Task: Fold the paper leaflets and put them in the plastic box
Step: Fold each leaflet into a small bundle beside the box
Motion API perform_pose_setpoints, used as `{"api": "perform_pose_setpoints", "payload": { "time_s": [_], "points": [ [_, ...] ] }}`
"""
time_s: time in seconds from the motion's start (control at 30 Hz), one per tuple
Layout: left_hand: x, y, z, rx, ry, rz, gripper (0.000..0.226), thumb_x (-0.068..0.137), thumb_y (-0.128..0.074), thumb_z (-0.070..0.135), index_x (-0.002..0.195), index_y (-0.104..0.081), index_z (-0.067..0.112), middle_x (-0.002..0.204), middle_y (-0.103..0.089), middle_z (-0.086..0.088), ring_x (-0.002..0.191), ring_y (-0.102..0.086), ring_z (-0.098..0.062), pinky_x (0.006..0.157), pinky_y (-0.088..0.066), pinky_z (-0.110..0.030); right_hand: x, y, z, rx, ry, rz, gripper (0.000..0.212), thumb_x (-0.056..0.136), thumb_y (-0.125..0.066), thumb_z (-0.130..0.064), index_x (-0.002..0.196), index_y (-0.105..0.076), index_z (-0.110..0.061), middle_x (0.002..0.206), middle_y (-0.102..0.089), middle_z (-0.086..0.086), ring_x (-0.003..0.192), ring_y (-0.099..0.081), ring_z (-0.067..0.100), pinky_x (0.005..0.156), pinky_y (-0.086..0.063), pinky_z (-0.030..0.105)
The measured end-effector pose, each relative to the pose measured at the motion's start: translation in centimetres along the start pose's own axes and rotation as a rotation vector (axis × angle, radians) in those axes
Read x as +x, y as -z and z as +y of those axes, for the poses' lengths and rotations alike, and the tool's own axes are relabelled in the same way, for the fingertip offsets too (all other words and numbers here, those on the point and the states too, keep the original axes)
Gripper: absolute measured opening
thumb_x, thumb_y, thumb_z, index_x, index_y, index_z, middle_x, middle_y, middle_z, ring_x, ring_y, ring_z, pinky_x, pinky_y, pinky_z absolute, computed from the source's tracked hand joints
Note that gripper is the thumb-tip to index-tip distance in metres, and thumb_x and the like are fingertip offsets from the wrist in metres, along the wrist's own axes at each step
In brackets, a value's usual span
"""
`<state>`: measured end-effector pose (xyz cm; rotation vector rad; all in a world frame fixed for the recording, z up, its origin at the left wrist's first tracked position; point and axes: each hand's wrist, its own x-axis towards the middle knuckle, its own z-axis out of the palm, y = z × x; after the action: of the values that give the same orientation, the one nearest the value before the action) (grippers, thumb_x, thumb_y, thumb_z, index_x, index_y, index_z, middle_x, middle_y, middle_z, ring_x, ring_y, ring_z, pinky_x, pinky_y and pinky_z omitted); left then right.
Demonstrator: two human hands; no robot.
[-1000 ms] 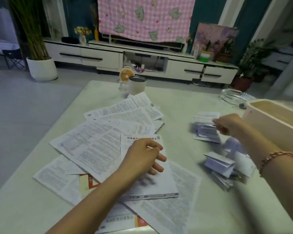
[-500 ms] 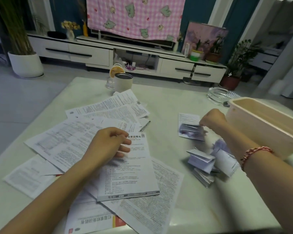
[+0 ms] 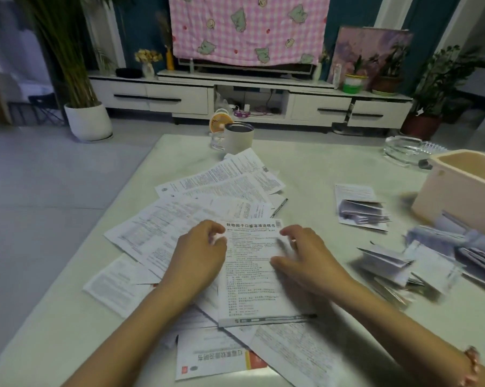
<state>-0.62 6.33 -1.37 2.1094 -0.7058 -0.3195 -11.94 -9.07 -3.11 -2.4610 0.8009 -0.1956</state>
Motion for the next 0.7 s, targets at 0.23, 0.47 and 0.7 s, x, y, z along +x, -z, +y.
{"api": "perform_pose_setpoints", "payload": {
  "time_s": [0.23,0.47,0.7],
  "points": [
    [-1.2,-2.3,-2.8,0.36,-0.169,-0.167,0.068,0.084,-0.058,0.047,0.14,-0.026,0.027,0.138,-0.036,0.01,0.13,-0.031,-0.014,0.109,-0.028,-0.034,-0.5,-0.8,0.8,0.107,0.102,0.184,0.063,0.077,-0.072,-0.025,0.132,-0.04,-0.027,0.12,-0.057,-0.005,0.106,-0.053,0.012,0.092,-0.042,0.028],
    [-2.1,-2.7,-0.4,-0.082,-0.119,0.083,0.072,0.085,-0.065,0.022,0.138,-0.019,0.037,0.112,-0.048,0.031,0.102,-0.047,0.014,0.084,-0.037,-0.002,-1.4,1.2,0.7,0.772,-0.139,0.045,0.027,0.084,-0.064,-0.003,0.107,-0.061,-0.017,0.09,-0.069,0.001,0.076,-0.069,0.018,0.067,-0.057,0.036],
    [-1.6,-1.3,1.8,-0.676,0.308,-0.098,0.018,0.085,-0.062,0.008,0.103,-0.065,0.01,0.085,-0.075,-0.005,0.076,-0.072,-0.02,0.066,-0.059,-0.031,-2.2,2.8,0.9,1.148,-0.314,-0.072,0.019,0.086,-0.058,-0.001,0.103,-0.066,-0.006,0.095,-0.074,0.007,0.083,-0.071,0.021,0.07,-0.058,0.03]
  ]
}}
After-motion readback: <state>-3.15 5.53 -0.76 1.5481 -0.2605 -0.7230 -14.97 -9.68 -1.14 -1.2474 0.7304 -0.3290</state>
